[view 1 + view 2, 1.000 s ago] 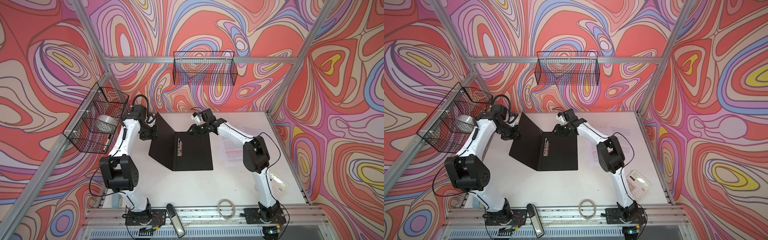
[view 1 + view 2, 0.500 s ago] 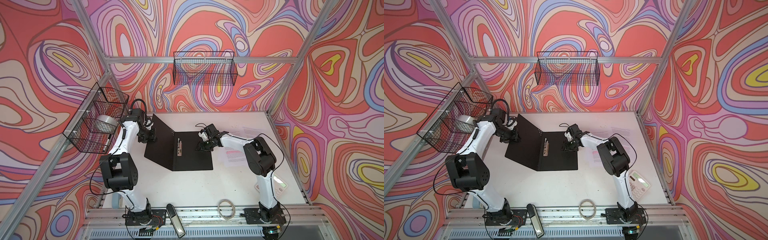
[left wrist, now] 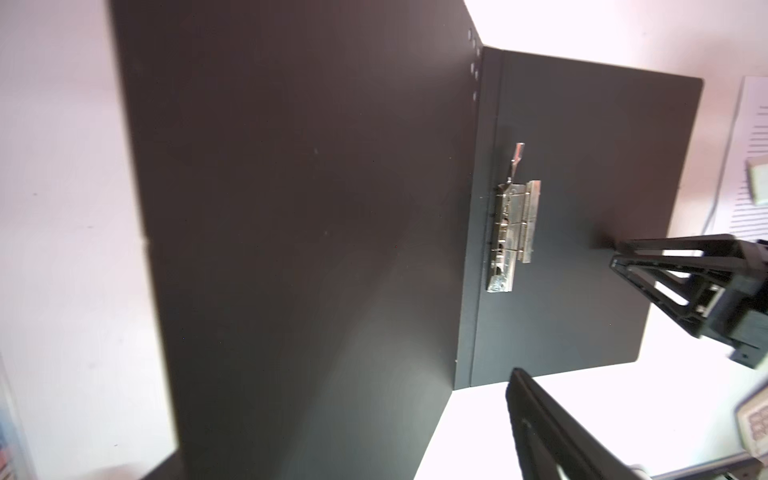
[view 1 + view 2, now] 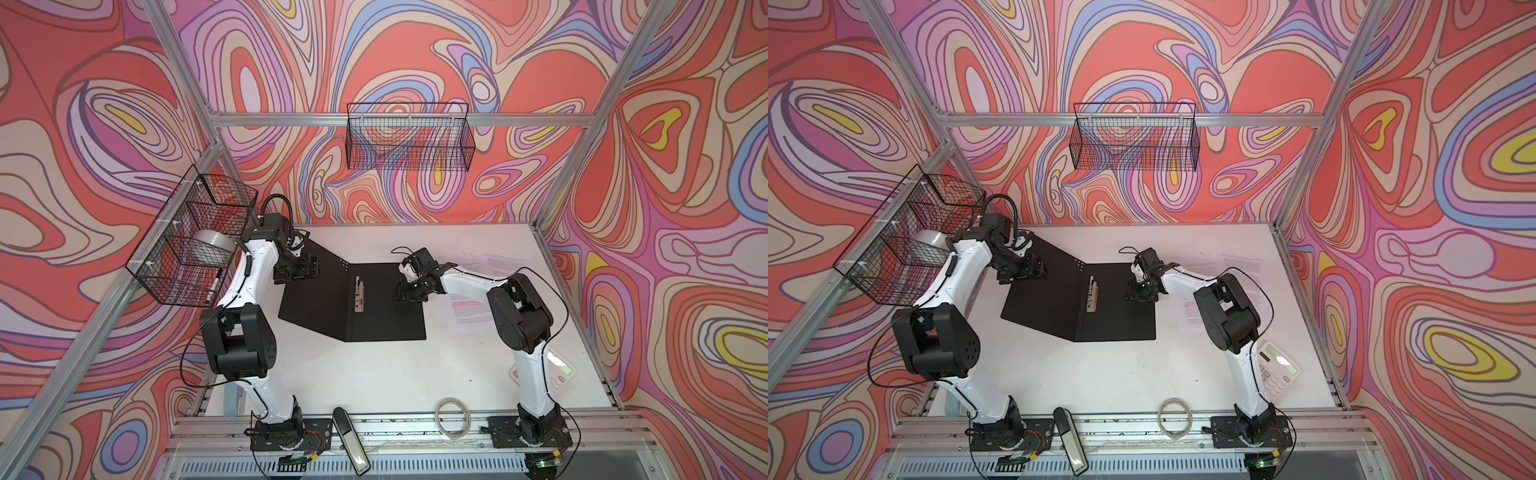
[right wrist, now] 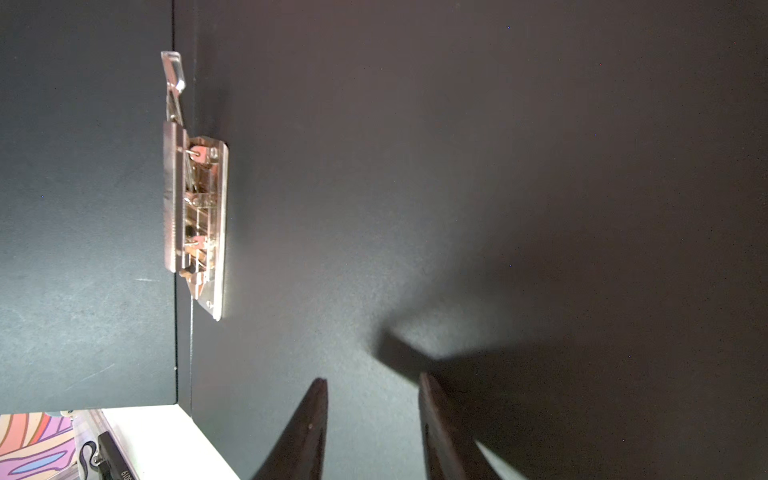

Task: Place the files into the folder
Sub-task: 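Lower the folder cover flat with the left gripper while the right gripper draws back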

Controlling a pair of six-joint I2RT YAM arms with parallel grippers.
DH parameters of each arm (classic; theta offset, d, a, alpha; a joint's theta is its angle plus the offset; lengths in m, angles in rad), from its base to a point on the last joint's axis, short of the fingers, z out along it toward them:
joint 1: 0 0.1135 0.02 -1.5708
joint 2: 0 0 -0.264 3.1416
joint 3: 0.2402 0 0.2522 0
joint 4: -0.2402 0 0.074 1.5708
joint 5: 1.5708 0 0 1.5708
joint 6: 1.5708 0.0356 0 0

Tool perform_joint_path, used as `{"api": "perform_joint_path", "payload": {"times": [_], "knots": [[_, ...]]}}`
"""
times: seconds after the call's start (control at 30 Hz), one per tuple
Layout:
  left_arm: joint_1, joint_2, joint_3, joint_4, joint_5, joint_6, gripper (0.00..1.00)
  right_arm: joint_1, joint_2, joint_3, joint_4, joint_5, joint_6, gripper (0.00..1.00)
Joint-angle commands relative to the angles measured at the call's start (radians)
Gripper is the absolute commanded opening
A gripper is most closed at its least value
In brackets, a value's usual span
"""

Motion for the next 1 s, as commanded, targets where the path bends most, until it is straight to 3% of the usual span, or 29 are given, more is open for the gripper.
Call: {"api": "perform_joint_path", "payload": {"times": [0.0,0.1,0.97], "knots": [[0.001,0.003,0.023,0.002,-0.062,0.012,0.96,0.004,-0.018,-0.002,-0.025,0.035,-0.013,0.39],[0.001,-0.004,0.026,0.003,-0.064,0.020,1.00,0.004,-0.021,0.006,-0.034,0.040,-0.021,0.40],[0.001,-0.008,0.123,-0.030,-0.125,0.064,1.00,0.003,-0.036,0.086,-0.094,0.067,-0.052,0.43]]}}
